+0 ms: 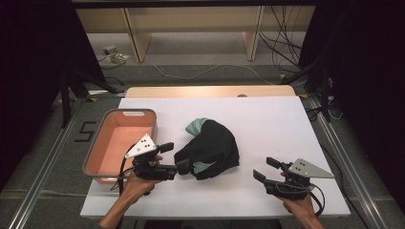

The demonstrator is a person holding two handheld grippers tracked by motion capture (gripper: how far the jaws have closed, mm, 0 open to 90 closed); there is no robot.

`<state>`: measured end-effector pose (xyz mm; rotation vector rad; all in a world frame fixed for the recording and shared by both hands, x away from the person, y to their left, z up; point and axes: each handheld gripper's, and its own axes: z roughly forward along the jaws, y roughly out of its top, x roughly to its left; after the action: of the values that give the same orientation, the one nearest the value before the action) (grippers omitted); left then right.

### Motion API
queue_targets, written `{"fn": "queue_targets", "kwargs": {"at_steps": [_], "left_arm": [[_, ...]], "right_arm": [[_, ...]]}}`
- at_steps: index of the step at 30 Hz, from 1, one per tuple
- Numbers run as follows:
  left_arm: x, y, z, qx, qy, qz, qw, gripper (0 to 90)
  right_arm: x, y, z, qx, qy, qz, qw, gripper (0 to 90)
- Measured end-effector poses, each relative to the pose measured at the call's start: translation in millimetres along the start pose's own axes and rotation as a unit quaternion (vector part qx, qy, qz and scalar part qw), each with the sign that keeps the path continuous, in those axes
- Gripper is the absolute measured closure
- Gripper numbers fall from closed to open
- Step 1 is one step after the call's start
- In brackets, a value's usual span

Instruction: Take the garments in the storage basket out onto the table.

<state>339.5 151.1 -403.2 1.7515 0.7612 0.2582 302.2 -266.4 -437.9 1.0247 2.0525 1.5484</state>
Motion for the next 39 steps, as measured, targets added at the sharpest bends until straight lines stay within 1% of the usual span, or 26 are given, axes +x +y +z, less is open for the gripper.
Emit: {"fn": "queue_targets", "kwargs": {"at_steps": [3,5,7,9,10,13,16,17,20,22,25,29,31,32,34,36,37,39], "left_arm": [[-1.4,-1.8,-4.2,0.0,0.0,0.007,1.0,13.6],[-0.6,-3.8,-5.7,-0.001,0.004,0.006,1.0,13.3],[0.1,-6.0,-6.2,0.003,0.009,0.002,1.0,12.0],[-0.2,-7.1,-6.9,0.006,0.016,-0.005,0.9998,8.4],[-0.3,-7.4,-7.9,0.007,0.018,-0.003,0.9998,6.5],[0.0,-8.7,-10.9,0.004,0.022,-0.004,0.9997,6.3],[0.6,-10.8,-12.4,0.005,0.027,-0.003,0.9996,4.4],[0.8,-11.8,-12.8,0.006,0.026,-0.003,0.9996,4.4],[1.4,-15.2,-13.8,0.007,0.028,0.007,0.9996,4.4],[1.7,-17.5,-14.5,0.01,0.038,0.019,0.999,4.4],[1.8,-18.2,-18.2,0.002,0.037,0.017,0.9992,4.4],[1.0,-20.2,-21.0,0.007,0.04,0.02,0.999,4.4],[2.4,-21.4,-21.4,0.008,0.045,0.018,0.9988,4.4],[3.3,-21.8,-21.4,0.008,0.045,0.014,0.9989,4.4],[5.7,-22.4,-21.6,0.008,0.042,0.0,0.9991,4.4],[6.7,-23.1,-21.6,0.005,0.033,-0.014,0.9993,4.4],[6.4,-23.2,-21.4,0.005,0.033,-0.015,0.9993,4.4],[5.2,-23.0,-20.9,0.006,0.033,-0.011,0.9994,4.4]], "right_arm": [[0.4,0.1,0.1,-0.001,0.001,0.0,1.0,29.6],[0.5,-0.1,0.5,-0.002,0.003,-0.001,1.0,29.6],[0.9,0.0,0.2,-0.001,0.002,0.0,1.0,29.6],[1.1,0.2,0.0,-0.001,0.002,0.0,1.0,29.6],[1.2,0.2,-0.2,0.0,0.001,-0.001,1.0,29.6],[1.0,0.2,-0.1,-0.001,0.001,0.0,1.0,29.6],[1.1,0.2,-0.2,0.0,0.001,-0.001,1.0,29.6],[1.2,0.2,-0.1,-0.001,0.002,-0.001,1.0,29.5],[1.3,0.3,0.0,0.0,0.001,-0.001,1.0,29.6],[1.5,0.3,0.0,0.0,0.001,-0.002,1.0,29.5],[1.7,0.4,-0.4,0.0,0.001,-0.003,1.0,29.5],[1.1,0.4,-0.5,0.0,0.0,0.0,1.0,29.5],[1.1,0.4,-0.6,0.0,0.0,-0.002,1.0,29.5],[1.3,0.3,-0.4,0.0,0.0,-0.003,1.0,29.4],[1.3,0.3,-0.2,0.0,0.0,-0.003,1.0,29.4],[1.3,0.4,-0.4,-0.001,0.0,-0.002,1.0,29.4],[1.2,0.4,-0.4,-0.001,-0.001,-0.003,1.0,29.4],[1.6,0.4,-0.8,0.001,0.0,0.001,1.0,29.4]]}}
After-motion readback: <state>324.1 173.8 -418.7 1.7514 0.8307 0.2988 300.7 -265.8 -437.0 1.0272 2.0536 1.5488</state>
